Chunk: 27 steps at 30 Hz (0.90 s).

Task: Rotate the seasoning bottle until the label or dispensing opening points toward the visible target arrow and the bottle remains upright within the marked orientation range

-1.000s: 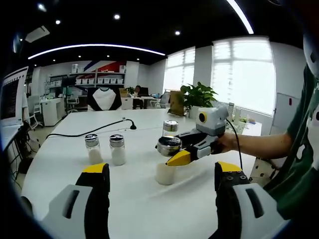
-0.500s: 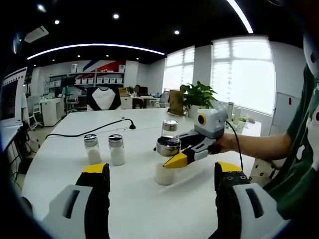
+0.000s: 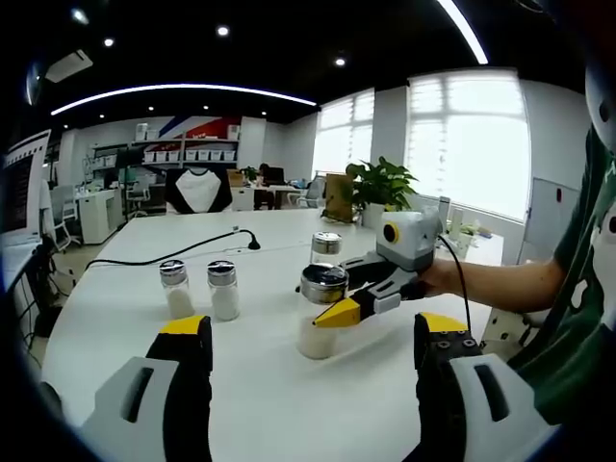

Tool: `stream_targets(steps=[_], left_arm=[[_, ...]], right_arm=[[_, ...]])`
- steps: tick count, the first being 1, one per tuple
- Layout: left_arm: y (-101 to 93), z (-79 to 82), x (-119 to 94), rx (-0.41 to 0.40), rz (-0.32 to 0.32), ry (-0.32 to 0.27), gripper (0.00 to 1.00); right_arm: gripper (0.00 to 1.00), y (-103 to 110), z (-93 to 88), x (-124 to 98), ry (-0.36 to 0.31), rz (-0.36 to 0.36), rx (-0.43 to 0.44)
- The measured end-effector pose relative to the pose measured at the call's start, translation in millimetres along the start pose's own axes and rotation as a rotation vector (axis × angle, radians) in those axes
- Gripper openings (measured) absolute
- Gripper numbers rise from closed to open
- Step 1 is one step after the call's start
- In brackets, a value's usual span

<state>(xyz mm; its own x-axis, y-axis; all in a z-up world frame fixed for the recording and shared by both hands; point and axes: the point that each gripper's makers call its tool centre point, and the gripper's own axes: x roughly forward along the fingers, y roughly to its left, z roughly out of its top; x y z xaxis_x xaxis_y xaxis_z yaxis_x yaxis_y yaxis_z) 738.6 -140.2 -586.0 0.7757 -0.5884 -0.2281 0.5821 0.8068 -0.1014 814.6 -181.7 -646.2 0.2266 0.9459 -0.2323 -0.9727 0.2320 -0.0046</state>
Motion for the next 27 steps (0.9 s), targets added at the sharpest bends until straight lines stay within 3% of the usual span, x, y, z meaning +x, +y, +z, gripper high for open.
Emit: stream_targets(steps=[27], left_arm=[[5.8, -3.6, 3.6, -0.011, -0.002, 0.005, 0.91]], right_arm=[[0.40, -1.5, -1.2, -1.1, 0.022, -0.083, 0.024]])
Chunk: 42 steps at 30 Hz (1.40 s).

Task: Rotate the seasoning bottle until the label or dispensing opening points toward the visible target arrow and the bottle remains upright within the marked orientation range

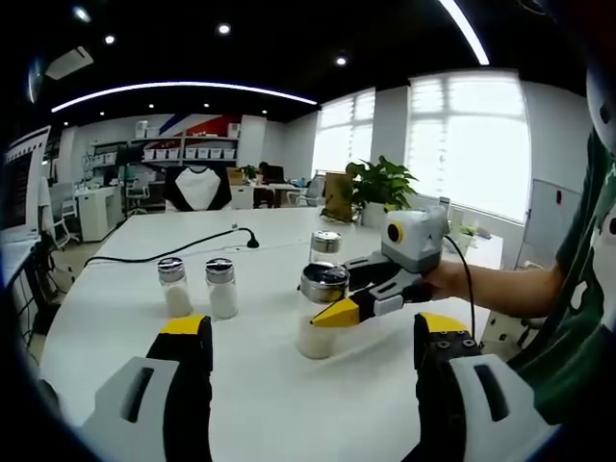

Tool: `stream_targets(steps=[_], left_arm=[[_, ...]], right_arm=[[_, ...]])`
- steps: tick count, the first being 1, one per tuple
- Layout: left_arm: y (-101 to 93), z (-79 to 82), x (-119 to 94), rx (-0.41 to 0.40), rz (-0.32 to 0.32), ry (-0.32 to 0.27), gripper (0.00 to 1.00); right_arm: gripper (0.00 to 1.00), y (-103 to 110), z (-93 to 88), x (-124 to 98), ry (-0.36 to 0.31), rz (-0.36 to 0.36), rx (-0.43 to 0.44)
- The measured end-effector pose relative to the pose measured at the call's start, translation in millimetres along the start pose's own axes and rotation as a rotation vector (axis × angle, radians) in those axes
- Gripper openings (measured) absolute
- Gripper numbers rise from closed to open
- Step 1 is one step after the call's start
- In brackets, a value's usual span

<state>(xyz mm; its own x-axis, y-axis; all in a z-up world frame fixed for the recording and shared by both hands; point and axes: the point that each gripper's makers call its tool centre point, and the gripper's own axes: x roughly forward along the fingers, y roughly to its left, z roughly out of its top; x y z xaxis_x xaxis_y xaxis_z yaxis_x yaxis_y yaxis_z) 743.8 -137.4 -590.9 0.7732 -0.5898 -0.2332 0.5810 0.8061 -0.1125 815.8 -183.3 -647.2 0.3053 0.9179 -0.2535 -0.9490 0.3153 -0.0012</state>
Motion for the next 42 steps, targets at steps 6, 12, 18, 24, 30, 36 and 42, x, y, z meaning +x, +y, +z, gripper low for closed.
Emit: stream_targets(steps=[6, 12, 18, 24, 30, 36, 42], left_arm=[[-0.1, -1.0, 0.2, 0.001, -0.003, 0.003, 0.91], [-0.6, -0.5, 0.0, 0.001, -0.002, 0.001, 0.91], [-3.1, -1.2, -0.7, -0.002, -0.002, 0.001, 0.91], [-3.7, -1.0, -2.2, -0.001, -0.003, 0.001, 0.91], [-3.7, -1.1, -2.9, -0.004, -0.001, -0.001, 0.91], [-4.1, -1.3, -3.9, -0.006, 0.002, -0.001, 0.91], [-4.9, 0.1, -4.3, -0.004, 0.005, -0.003, 0.90]], right_arm=[[0.40, -0.7, -0.8, -0.8, 0.004, -0.032, 0.011], [0.40, -0.4, -1.0, -1.7, 0.005, -0.061, 0.021], [0.40, -1.0, -0.9, -1.9, 0.006, -0.108, 0.039], [0.40, -1.6, -0.9, -1.8, -0.007, -0.166, 0.054], [0.40, -3.9, -0.3, -1.5, -0.018, -0.210, 0.066], [0.40, -7.1, -0.1, -0.9, -0.018, -0.259, 0.074], [0.40, -9.6, -0.2, -0.6, -0.024, -0.315, 0.079]])
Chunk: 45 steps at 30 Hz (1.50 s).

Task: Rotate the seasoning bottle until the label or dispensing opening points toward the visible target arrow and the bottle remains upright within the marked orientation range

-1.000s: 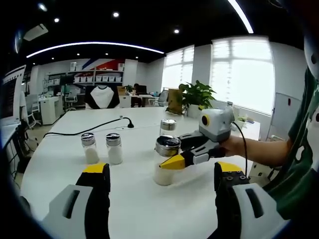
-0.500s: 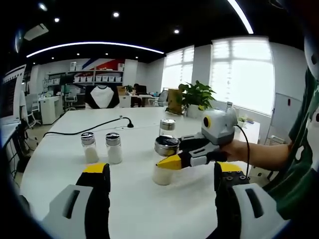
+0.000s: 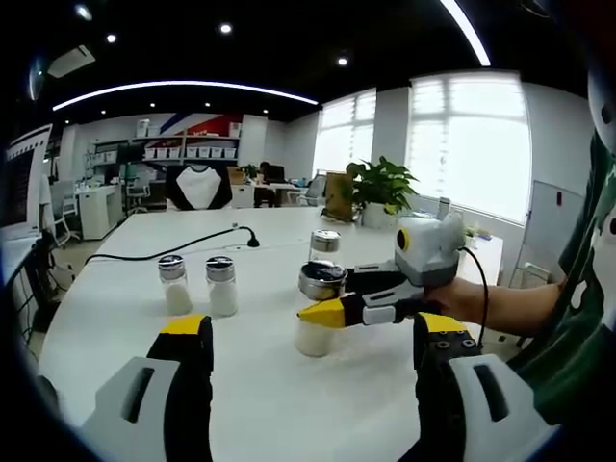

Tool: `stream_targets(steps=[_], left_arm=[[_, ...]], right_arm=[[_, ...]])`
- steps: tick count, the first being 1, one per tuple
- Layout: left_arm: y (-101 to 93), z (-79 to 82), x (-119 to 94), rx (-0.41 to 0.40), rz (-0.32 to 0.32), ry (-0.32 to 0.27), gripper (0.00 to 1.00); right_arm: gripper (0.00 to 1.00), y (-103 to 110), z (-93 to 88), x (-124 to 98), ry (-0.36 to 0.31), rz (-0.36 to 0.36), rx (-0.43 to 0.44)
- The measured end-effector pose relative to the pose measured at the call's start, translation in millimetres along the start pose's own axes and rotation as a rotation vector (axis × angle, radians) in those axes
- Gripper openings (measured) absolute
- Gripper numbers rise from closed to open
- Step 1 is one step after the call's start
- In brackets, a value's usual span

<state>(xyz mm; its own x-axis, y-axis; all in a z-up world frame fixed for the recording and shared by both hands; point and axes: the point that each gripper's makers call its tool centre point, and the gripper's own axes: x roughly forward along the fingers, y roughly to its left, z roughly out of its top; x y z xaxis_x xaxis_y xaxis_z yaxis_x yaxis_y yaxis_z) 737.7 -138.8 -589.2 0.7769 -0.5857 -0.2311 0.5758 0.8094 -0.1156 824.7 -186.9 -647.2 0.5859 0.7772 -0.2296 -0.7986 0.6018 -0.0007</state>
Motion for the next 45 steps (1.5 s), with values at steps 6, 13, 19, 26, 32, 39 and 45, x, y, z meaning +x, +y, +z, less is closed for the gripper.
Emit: stream_targets(steps=[6, 13, 19, 26, 32, 39, 45], left_arm=[[-2.9, 1.9, -0.1, 0.000, -0.003, -0.005, 0.90], [-3.8, 2.1, -1.5, -0.010, -0.004, -0.008, 0.90], [-4.8, 2.8, -2.1, -0.009, -0.006, -0.009, 0.90], [-4.8, 2.1, -1.4, -0.016, -0.006, -0.009, 0.90], [-5.1, 1.0, -0.4, -0.017, -0.009, -0.006, 0.90], [-5.2, 2.4, -0.3, -0.021, -0.008, -0.012, 0.90], [-3.8, 1.8, -1.5, -0.020, -0.005, -0.010, 0.90]], right_arm=[[0.40, -1.3, 0.4, 0.6, 0.000, -0.038, 0.012], [0.40, -2.4, 0.0, 1.4, 0.008, -0.096, 0.024], [0.40, -5.2, -0.1, 2.1, 0.005, -0.129, 0.032], [0.40, -6.8, -0.3, 2.6, 0.004, -0.166, 0.044], [0.40, -6.9, -0.6, 1.4, 0.005, -0.211, 0.054], [0.40, -8.4, -0.5, 1.4, 0.006, -0.263, 0.067], [0.40, -9.7, -0.8, 1.4, 0.009, -0.290, 0.066]])
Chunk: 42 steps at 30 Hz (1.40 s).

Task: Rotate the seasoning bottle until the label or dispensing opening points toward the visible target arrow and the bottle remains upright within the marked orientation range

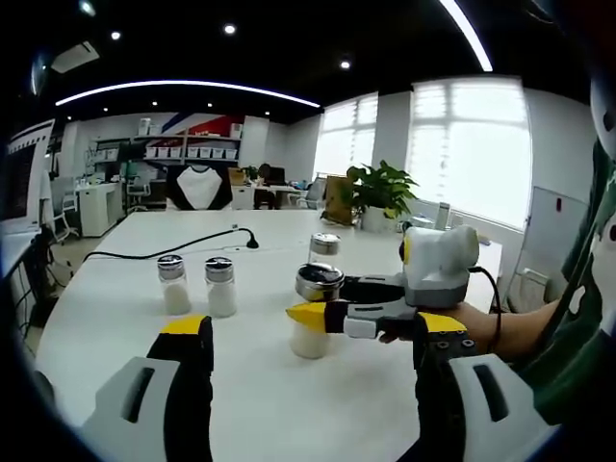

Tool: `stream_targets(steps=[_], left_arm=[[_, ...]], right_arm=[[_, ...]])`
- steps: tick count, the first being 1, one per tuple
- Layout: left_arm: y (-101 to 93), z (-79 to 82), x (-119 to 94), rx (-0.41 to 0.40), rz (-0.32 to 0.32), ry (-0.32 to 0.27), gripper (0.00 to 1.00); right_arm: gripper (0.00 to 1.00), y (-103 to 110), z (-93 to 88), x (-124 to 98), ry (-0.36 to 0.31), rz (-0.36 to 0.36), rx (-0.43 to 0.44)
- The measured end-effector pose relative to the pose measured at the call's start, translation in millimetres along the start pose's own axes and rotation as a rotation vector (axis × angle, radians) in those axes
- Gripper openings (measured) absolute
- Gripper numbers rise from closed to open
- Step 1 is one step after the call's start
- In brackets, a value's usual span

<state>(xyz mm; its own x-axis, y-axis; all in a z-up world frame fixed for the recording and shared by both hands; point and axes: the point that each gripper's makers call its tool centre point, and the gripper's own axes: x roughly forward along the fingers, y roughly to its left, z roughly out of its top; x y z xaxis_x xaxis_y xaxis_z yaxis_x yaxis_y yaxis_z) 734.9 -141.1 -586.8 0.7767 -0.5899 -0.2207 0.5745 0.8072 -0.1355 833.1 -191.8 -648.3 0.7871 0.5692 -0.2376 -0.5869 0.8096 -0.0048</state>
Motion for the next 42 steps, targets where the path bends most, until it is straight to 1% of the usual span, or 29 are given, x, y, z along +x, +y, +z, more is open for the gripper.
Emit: stream_targets(steps=[4, 9, 12, 18, 25, 26, 27, 29, 30, 32, 35, 37, 42], left_arm=[[0.0, -0.8, 0.1, -0.004, 0.000, 0.002, 0.90], [-1.1, -0.6, 0.3, -0.001, -0.004, 0.003, 0.90], [0.3, -0.6, -1.1, -0.003, 0.001, 0.002, 0.90], [3.3, -2.2, -2.4, -0.009, 0.012, 0.008, 0.90], [2.3, -0.8, -1.1, -0.016, 0.007, 0.001, 0.90], [2.0, -1.0, -0.9, -0.016, 0.006, 0.001, 0.90], [1.5, -1.2, -0.7, -0.016, 0.004, 0.002, 0.90], [1.4, -1.7, -0.6, -0.016, 0.004, 0.003, 0.90], [1.6, -2.3, -0.6, -0.017, 0.004, 0.005, 0.90], [2.4, -3.0, -0.7, -0.019, 0.006, 0.007, 0.90], [3.2, -3.1, -0.6, -0.022, 0.007, 0.007, 0.90], [3.2, -2.8, -0.1, -0.021, 0.006, 0.006, 0.90], [2.6, -2.3, 0.7, -0.028, 0.003, 0.001, 0.89]], right_arm=[[0.40, -0.2, -0.4, 0.1, 0.003, -0.019, 0.003], [0.41, -0.6, -0.5, 0.1, 0.006, -0.026, 0.004], [0.41, -0.1, -0.6, -0.4, 0.024, -0.031, -0.001], [0.41, -0.6, -1.6, -0.8, 0.029, -0.033, -0.003], [0.41, -1.2, -2.1, -0.4, 0.038, -0.017, -0.011], [0.42, -1.7, -3.3, 0.2, 0.046, -0.014, -0.007], [0.46, -3.2, -5.8, 0.3, 0.061, -0.020, -0.011], [0.60, -6.0, -6.5, 1.4, 0.062, -0.021, -0.008], [0.63, -6.1, -5.6, 1.0, 0.055, -0.019, 0.010], [0.61, -3.7, -2.3, -0.9, 0.038, -0.004, 0.017], [0.64, 0.6, -1.4, -0.9, 0.040, 0.018, -0.006], [0.64, 1.6, -0.3, -1.7, 0.038, 0.027, -0.001], [0.66, 0.3, -4.1, -2.0, 0.060, 0.049, 0.019]])
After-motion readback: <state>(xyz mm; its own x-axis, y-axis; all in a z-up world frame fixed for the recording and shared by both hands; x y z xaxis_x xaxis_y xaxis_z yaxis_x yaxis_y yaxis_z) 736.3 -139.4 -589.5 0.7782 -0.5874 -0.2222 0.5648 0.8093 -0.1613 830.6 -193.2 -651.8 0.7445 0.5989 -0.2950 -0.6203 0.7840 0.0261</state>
